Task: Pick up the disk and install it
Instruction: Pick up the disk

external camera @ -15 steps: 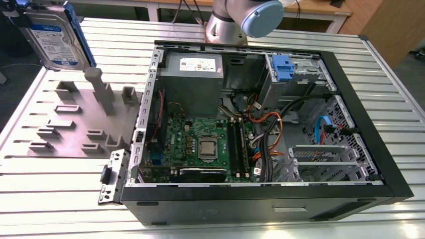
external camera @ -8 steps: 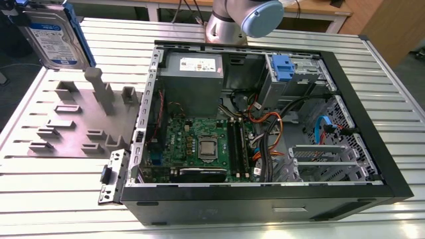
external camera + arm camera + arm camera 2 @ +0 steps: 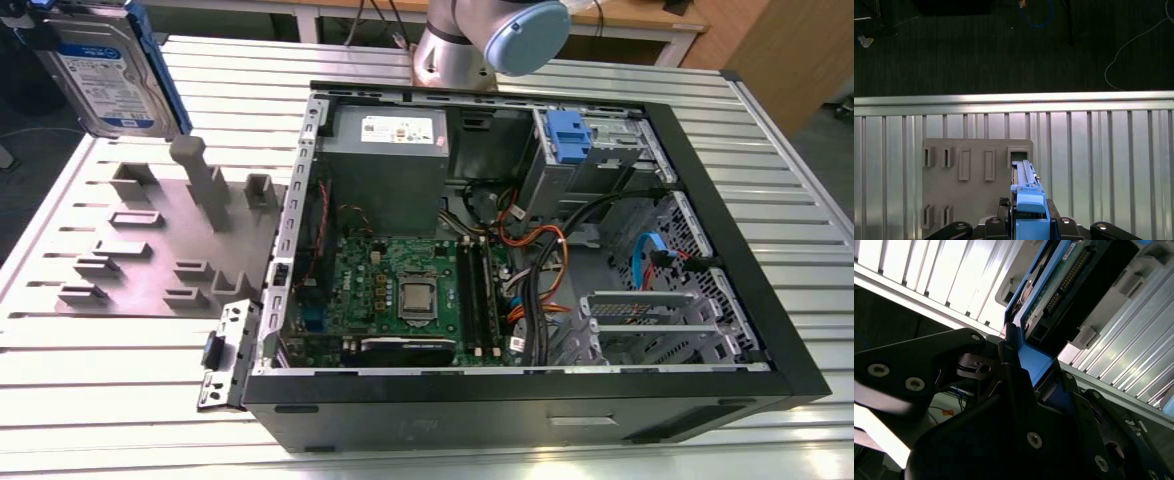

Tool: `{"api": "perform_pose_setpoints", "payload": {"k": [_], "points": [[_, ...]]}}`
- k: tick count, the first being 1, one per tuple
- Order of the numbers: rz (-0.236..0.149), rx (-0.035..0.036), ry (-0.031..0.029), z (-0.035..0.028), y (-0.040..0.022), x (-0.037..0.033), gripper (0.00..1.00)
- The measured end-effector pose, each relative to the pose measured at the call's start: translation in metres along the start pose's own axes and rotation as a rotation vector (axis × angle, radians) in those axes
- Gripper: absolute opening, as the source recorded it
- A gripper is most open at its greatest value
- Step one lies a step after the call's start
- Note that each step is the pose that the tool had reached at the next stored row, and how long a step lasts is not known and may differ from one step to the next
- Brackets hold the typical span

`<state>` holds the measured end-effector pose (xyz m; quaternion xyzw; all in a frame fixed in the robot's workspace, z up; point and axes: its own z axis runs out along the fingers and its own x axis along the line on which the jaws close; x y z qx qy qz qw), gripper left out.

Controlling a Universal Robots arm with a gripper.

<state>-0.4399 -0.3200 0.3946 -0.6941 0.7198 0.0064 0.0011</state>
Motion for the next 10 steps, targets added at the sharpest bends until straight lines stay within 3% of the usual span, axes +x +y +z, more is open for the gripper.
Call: {"api": "perform_pose_setpoints", "payload": {"k": [10], "points": [[0.0,-0.0003,0.0001,-0.0023,0.0001,0.0,0.36]]}}
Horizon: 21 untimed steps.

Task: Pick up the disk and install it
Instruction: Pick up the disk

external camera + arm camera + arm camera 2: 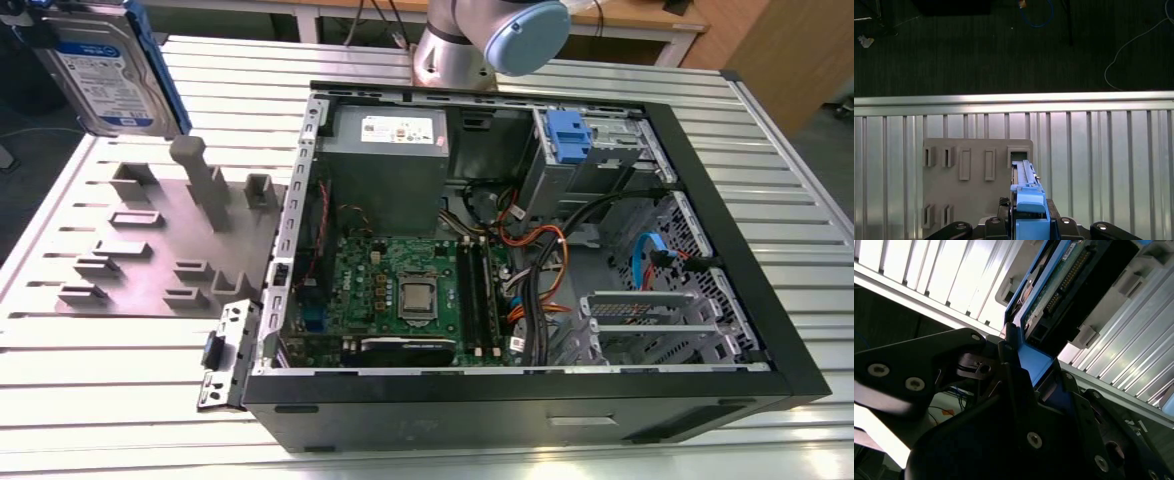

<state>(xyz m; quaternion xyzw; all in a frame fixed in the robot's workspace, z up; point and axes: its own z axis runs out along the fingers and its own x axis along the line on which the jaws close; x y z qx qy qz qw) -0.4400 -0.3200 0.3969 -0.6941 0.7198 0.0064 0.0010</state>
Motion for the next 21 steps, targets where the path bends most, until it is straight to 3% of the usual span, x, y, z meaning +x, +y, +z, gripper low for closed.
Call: {"api": "perform_pose_setpoints", "payload": {"k": [21], "points": [[0.0,0.0001,0.0,-0.0065,0.0001,-0.0001,0.36]]}}
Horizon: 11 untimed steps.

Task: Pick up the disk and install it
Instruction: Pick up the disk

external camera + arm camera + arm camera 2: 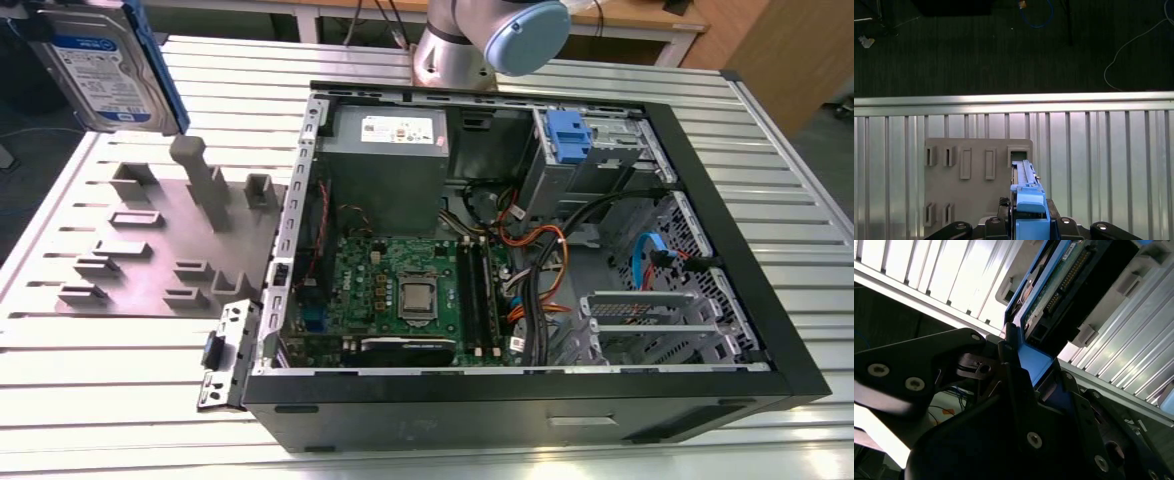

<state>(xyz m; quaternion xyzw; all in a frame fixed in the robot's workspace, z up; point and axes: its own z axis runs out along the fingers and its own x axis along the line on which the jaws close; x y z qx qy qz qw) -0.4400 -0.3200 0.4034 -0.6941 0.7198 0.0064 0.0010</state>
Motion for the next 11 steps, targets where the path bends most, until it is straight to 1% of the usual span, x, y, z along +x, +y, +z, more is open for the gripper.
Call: {"api": "perform_pose_setpoints", "payload": {"k": [11], "points": [[0.0,0.0001,0.0,-0.0049,0.0,0.0,0.36]]}}
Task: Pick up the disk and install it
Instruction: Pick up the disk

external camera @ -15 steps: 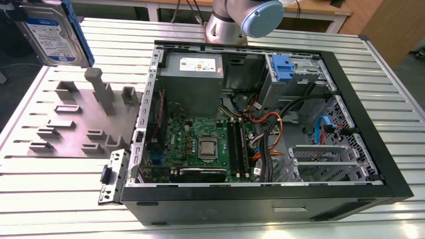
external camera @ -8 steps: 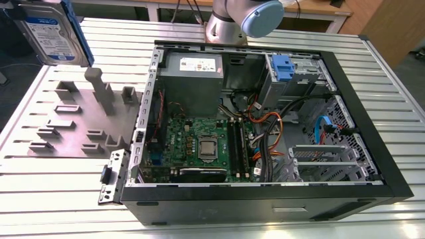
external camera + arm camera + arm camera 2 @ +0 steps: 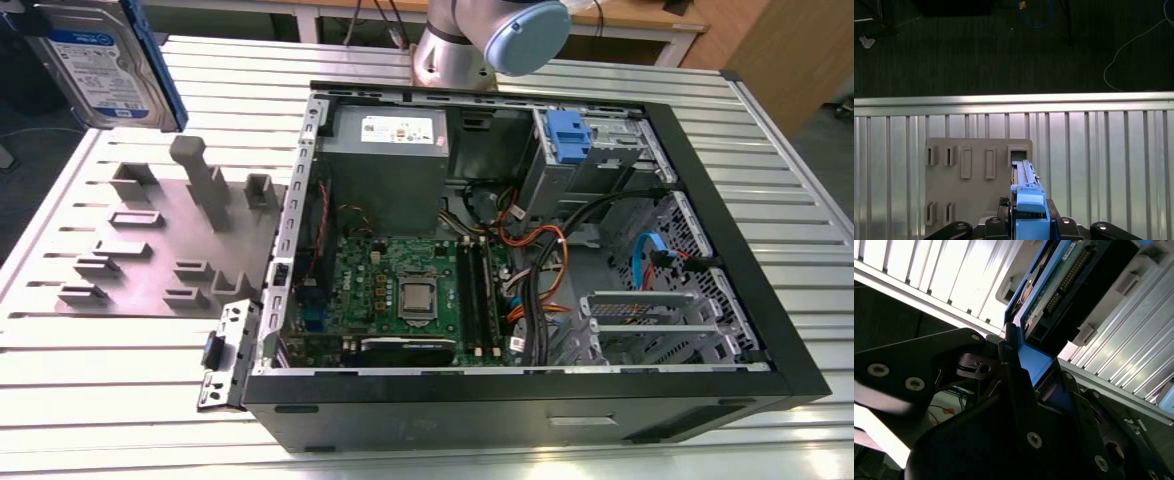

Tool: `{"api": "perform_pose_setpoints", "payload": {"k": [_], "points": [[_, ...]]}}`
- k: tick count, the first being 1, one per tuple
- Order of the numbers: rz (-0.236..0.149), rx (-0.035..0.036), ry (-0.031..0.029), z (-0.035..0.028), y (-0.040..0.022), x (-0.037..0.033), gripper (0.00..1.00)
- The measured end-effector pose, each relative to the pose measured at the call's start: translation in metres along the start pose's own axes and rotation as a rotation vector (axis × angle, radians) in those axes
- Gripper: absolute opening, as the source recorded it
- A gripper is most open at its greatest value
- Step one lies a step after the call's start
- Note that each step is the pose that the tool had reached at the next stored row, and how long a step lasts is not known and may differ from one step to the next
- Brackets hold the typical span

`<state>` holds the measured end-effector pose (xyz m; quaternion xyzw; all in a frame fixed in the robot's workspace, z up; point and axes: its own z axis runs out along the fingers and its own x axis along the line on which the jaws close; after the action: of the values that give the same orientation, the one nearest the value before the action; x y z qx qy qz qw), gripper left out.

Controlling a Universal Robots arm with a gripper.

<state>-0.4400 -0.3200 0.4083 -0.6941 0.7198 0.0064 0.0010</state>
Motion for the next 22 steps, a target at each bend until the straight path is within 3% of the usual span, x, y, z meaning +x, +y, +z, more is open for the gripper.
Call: {"api": "perform_pose_setpoints", "payload": {"k": [22], "points": [[0.0,-0.0001,0.0,-0.0101,0.0001,-0.0001,0.36]]}}
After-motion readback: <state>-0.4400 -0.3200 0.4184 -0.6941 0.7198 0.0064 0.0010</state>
